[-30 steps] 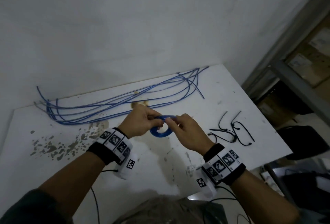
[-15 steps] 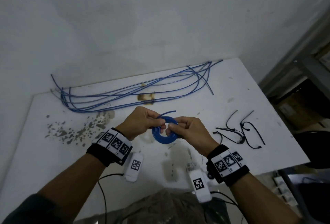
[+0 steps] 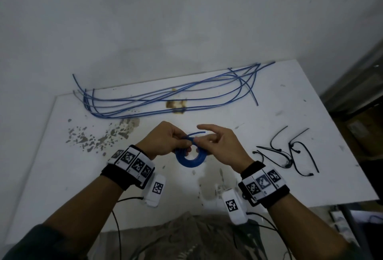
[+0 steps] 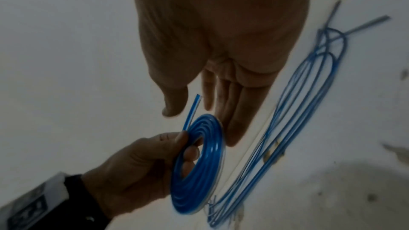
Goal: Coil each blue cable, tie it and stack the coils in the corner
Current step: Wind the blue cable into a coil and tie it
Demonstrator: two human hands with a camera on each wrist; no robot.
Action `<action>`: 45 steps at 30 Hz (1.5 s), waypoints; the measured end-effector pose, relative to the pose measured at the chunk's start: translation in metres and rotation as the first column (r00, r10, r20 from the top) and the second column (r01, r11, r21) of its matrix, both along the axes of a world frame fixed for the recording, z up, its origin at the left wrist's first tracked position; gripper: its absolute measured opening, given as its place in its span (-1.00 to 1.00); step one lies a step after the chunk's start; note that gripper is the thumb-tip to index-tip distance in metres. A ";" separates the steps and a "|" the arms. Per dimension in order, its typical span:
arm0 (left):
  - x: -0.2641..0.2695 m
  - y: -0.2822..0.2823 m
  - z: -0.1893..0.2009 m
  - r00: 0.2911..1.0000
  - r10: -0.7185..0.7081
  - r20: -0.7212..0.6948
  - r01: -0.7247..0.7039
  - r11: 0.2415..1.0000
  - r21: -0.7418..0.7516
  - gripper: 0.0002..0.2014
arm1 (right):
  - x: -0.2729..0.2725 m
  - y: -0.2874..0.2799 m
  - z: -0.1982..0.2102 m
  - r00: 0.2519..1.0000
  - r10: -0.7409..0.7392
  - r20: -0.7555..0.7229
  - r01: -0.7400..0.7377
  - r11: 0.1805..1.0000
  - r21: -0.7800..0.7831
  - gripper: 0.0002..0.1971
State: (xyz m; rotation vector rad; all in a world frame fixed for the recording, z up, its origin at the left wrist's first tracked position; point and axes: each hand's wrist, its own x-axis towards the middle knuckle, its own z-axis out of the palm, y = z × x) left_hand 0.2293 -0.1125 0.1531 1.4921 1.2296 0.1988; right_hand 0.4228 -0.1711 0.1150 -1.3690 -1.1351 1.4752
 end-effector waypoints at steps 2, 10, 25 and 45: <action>0.005 0.000 -0.001 0.999 -0.044 -0.018 0.044 0.999 0.015 -0.92 | 0.004 0.005 -0.001 0.996 -0.034 0.080 0.024 0.991 0.129 -0.83; 0.024 0.004 -0.010 0.995 0.017 0.095 -0.024 0.997 0.073 -0.91 | 0.018 0.010 -0.018 0.986 -0.166 -0.013 0.167 0.975 0.149 -0.91; 0.062 0.015 -0.045 0.980 0.072 0.187 -0.105 0.979 0.174 -0.77 | 0.034 0.010 -0.038 0.928 -0.317 -0.198 0.315 0.948 -0.043 -0.71; 0.093 0.013 -0.065 0.991 0.006 0.137 0.014 0.989 -0.146 -0.73 | 0.077 -0.009 -0.045 0.927 -0.325 -0.188 0.234 0.892 -0.387 -0.87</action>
